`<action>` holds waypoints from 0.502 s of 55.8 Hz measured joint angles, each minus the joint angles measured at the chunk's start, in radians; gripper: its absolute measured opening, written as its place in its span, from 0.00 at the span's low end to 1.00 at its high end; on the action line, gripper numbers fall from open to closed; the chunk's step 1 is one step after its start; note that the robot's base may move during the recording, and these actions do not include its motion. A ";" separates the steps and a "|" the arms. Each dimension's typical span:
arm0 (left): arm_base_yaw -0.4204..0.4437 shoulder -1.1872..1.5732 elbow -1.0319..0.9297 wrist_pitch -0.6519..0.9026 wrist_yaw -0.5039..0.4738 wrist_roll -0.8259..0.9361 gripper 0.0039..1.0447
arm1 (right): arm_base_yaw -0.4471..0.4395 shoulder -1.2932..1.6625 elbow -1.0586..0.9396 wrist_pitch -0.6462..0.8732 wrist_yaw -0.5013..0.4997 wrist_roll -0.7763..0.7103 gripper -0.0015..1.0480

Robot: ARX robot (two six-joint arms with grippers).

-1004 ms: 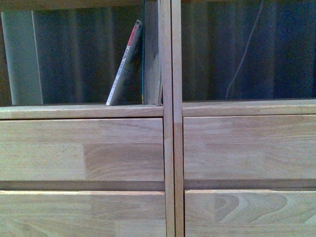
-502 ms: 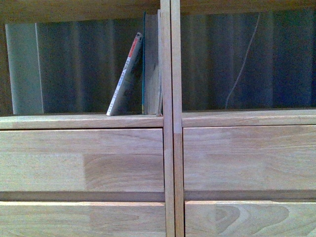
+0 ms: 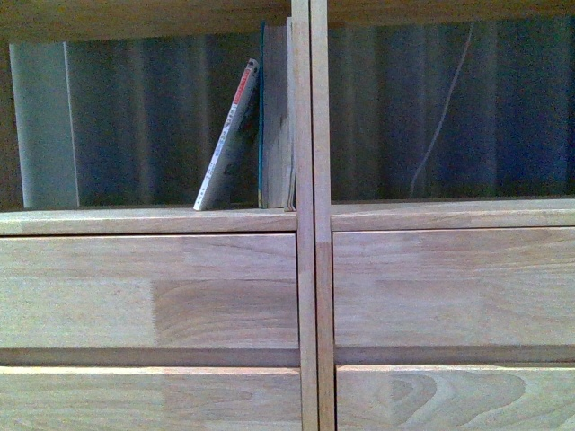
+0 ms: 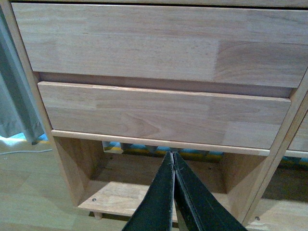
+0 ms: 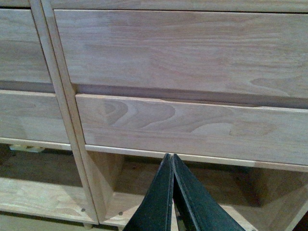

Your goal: Organize books on shelf

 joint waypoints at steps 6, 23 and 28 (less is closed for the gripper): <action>0.000 -0.025 -0.008 -0.013 0.000 0.000 0.03 | 0.000 -0.029 -0.014 -0.014 0.000 0.000 0.03; 0.000 -0.221 -0.050 -0.169 0.000 0.001 0.03 | 0.000 -0.116 -0.054 -0.050 0.000 0.000 0.03; 0.000 -0.224 -0.050 -0.169 0.000 0.001 0.03 | 0.000 -0.248 -0.066 -0.195 0.001 0.001 0.03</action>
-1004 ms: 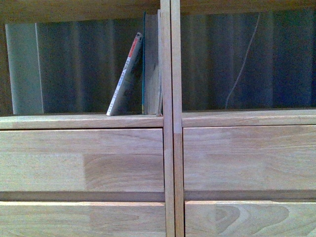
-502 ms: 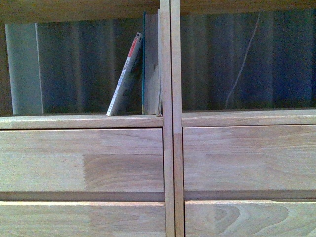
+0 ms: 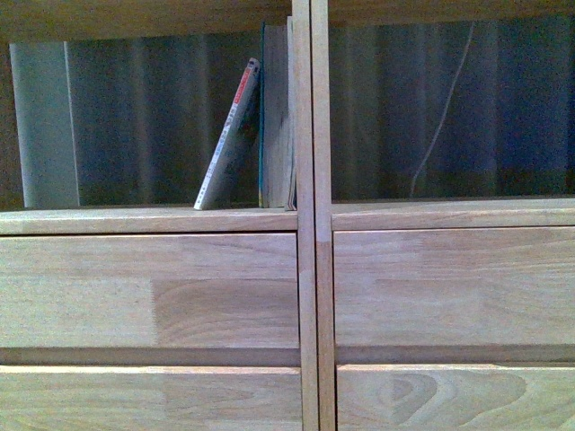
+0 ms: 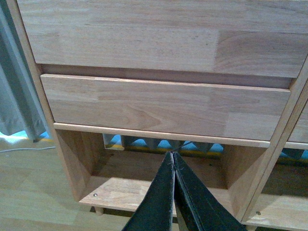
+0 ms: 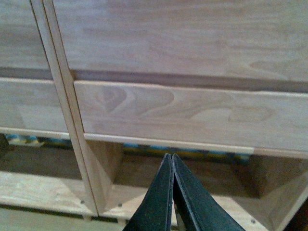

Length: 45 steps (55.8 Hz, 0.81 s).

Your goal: Organize books on shelf

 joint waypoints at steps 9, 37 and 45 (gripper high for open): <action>0.000 0.000 0.000 0.000 0.000 0.000 0.03 | 0.000 -0.039 0.000 -0.013 -0.002 0.000 0.03; 0.000 0.000 0.000 0.000 0.000 0.000 0.32 | 0.000 -0.039 0.000 -0.013 -0.001 0.000 0.25; 0.000 0.000 0.000 0.000 0.000 0.000 0.56 | 0.000 -0.039 0.000 -0.013 -0.001 0.000 0.48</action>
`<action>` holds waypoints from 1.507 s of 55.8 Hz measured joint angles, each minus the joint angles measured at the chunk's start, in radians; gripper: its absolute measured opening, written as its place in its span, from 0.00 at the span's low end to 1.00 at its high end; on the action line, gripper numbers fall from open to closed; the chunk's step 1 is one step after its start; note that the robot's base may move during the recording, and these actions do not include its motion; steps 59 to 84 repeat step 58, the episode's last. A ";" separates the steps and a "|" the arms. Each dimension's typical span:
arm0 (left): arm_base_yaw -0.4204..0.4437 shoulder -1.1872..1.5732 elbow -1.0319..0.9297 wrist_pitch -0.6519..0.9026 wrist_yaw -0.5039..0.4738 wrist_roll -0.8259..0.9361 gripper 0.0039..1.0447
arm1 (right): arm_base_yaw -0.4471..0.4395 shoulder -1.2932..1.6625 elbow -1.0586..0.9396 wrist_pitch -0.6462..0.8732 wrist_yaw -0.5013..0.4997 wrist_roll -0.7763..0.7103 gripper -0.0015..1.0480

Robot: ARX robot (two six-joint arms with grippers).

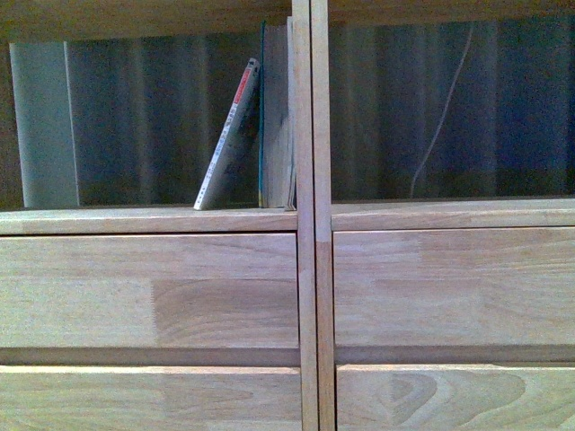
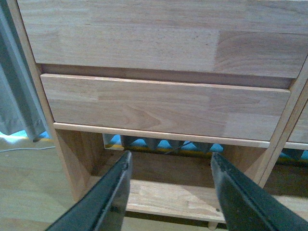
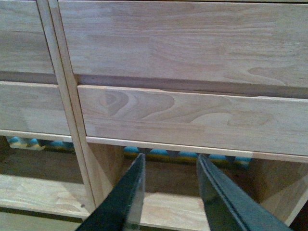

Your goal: Organize books on shelf

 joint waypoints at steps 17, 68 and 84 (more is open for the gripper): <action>0.000 0.000 0.000 0.000 0.000 0.002 0.93 | 0.000 0.000 0.000 0.000 0.000 0.001 0.94; 0.000 0.000 0.000 0.000 0.000 0.003 0.93 | 0.000 0.000 0.000 0.000 0.000 0.000 0.93; 0.000 0.000 0.000 0.000 0.000 0.003 0.93 | 0.000 0.000 0.000 0.000 0.000 0.000 0.93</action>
